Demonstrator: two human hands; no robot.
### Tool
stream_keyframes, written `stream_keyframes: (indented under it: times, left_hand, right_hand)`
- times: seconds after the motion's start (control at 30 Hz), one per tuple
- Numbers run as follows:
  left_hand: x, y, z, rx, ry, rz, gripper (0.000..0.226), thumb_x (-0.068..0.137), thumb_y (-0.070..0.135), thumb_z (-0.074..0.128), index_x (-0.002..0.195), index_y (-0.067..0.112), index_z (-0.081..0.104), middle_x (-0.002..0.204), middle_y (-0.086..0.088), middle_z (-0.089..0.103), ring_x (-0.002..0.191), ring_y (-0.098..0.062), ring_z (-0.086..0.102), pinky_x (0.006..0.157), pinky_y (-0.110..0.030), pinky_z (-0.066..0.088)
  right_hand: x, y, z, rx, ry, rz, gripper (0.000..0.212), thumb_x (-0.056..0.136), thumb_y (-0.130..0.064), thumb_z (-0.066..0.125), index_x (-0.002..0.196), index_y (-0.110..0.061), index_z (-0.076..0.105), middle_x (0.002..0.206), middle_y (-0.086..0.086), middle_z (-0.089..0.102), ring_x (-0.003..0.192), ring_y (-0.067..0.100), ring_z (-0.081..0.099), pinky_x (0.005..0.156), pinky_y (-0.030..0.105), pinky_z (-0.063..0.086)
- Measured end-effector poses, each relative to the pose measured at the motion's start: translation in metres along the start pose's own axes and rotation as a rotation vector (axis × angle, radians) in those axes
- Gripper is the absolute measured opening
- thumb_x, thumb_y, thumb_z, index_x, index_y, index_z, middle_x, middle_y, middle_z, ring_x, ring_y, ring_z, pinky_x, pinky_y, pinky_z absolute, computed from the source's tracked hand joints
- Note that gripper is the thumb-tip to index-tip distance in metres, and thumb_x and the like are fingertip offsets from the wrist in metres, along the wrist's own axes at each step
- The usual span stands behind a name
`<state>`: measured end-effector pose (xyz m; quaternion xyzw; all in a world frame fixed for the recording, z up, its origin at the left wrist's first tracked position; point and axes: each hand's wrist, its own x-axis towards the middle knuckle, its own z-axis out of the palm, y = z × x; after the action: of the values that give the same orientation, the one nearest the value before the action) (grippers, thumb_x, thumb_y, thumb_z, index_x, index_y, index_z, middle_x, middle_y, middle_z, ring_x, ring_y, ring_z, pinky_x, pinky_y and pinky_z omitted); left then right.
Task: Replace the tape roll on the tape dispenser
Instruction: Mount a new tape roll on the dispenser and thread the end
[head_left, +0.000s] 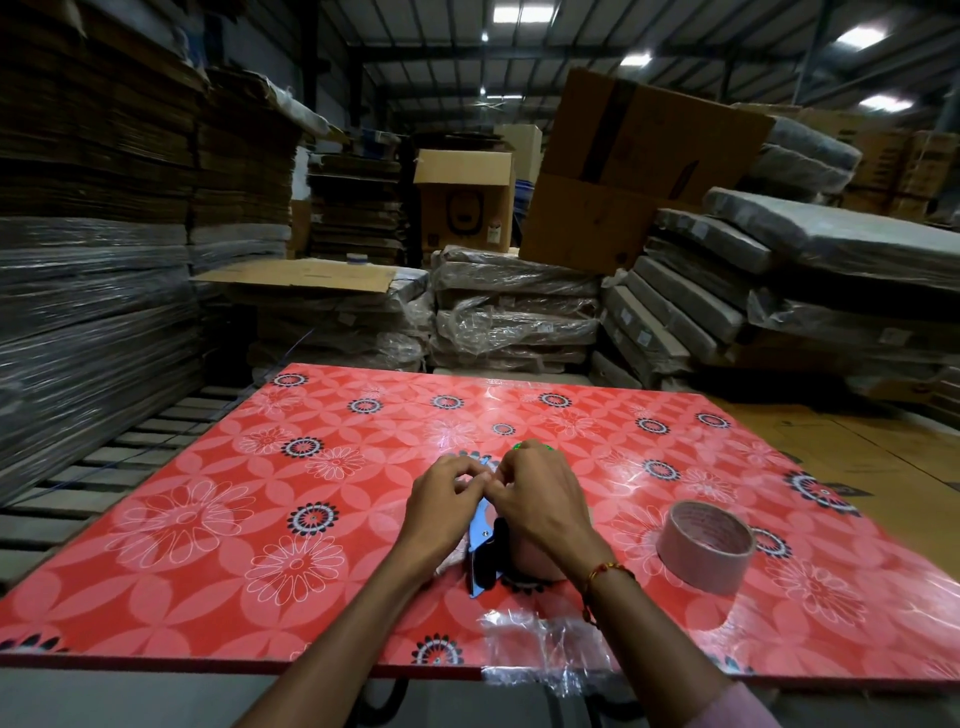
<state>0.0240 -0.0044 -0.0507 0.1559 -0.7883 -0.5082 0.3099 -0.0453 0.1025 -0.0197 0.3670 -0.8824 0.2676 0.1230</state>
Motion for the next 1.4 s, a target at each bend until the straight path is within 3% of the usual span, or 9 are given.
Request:
stream_keyframes:
  times: [0.17,0.27,0.33,0.4,0.6,0.83,1.0,1.2,1.4]
  left_hand:
    - [-0.011,-0.004,-0.005,-0.165,-0.061,-0.037,0.024,0.095,0.022,0.053,0.113,0.029,0.068,0.118,0.003,0.069,0.109,-0.015,0.066,0.1,-0.046,0.052]
    - [-0.033,0.0,-0.011,-0.213,-0.058,-0.035,0.026,0.098,0.017,0.055,0.117,0.033,0.065,0.122,0.008,0.068,0.112,-0.008,0.064,0.098,-0.035,0.052]
    - [-0.051,0.004,-0.011,-0.207,-0.096,-0.03,0.028,0.093,0.029,0.063,0.12,0.037,0.061,0.122,0.011,0.067,0.112,-0.004,0.063,0.09,-0.024,0.052]
    - [-0.062,0.007,-0.01,-0.116,-0.122,0.014,0.047,0.079,0.048,0.068,0.125,0.047,0.055,0.123,0.017,0.065,0.114,-0.001,0.061,0.091,-0.026,0.052]
    - [-0.068,0.018,-0.012,0.035,-0.076,0.047,0.037,0.075,0.043,0.062,0.097,0.07,0.05,0.108,0.015,0.069,0.099,-0.002,0.065,0.088,-0.04,0.055]
    - [-0.066,0.017,-0.027,0.031,-0.071,0.057,0.034,0.087,0.024,0.066,0.101,0.055,0.062,0.101,0.014,0.074,0.094,-0.007,0.069,0.086,-0.036,0.055]
    - [-0.066,0.011,-0.03,0.036,-0.012,0.051,0.03,0.087,0.021,0.07,0.116,0.029,0.07,0.101,0.013,0.075,0.09,0.001,0.068,0.083,-0.03,0.056]
    - [-0.069,0.012,-0.03,0.112,0.003,0.079,0.033,0.084,0.018,0.07,0.116,0.027,0.069,0.098,0.011,0.075,0.085,-0.001,0.067,0.079,-0.027,0.054]
    - [-0.064,0.011,-0.032,0.114,-0.036,0.064,0.036,0.085,0.011,0.066,0.119,0.025,0.068,0.104,0.005,0.075,0.092,-0.009,0.067,0.085,-0.029,0.052]
  right_hand:
    - [-0.003,-0.002,0.0,0.026,-0.039,-0.073,0.022,0.087,-0.037,0.056,0.08,-0.017,0.061,0.095,0.004,0.06,0.091,0.029,0.055,0.072,0.042,0.047]
    - [-0.001,0.002,-0.003,0.045,-0.104,-0.126,0.015,0.082,-0.027,0.055,0.079,-0.014,0.061,0.087,0.007,0.065,0.084,0.031,0.059,0.066,0.042,0.045]
    - [0.002,0.004,-0.007,0.048,-0.16,-0.145,0.011,0.08,-0.022,0.054,0.076,-0.014,0.059,0.08,0.007,0.068,0.077,0.031,0.06,0.064,0.043,0.046]
    - [0.003,0.004,-0.011,0.054,-0.186,-0.167,0.005,0.08,-0.016,0.057,0.076,-0.015,0.06,0.076,0.005,0.068,0.073,0.028,0.059,0.066,0.042,0.049]
    - [0.005,0.005,-0.016,0.083,-0.206,-0.193,0.016,0.077,-0.005,0.059,0.087,-0.012,0.07,0.085,0.008,0.073,0.082,0.028,0.066,0.073,0.044,0.055]
    - [0.002,0.007,-0.019,0.093,-0.211,-0.271,0.019,0.078,-0.005,0.058,0.086,-0.015,0.072,0.085,0.006,0.071,0.082,0.026,0.064,0.075,0.047,0.054]
    - [0.002,0.01,-0.025,0.104,-0.26,-0.37,0.015,0.087,-0.008,0.058,0.09,-0.018,0.069,0.094,0.001,0.065,0.09,0.022,0.062,0.082,0.045,0.052]
    - [0.0,0.012,-0.023,0.1,-0.243,-0.484,0.013,0.09,-0.01,0.057,0.09,-0.021,0.066,0.088,-0.012,0.057,0.084,0.013,0.055,0.077,0.042,0.051]
    - [-0.005,0.012,-0.022,0.101,-0.202,-0.53,0.01,0.092,-0.014,0.058,0.09,-0.019,0.067,0.09,-0.003,0.065,0.085,0.019,0.057,0.074,0.038,0.049]
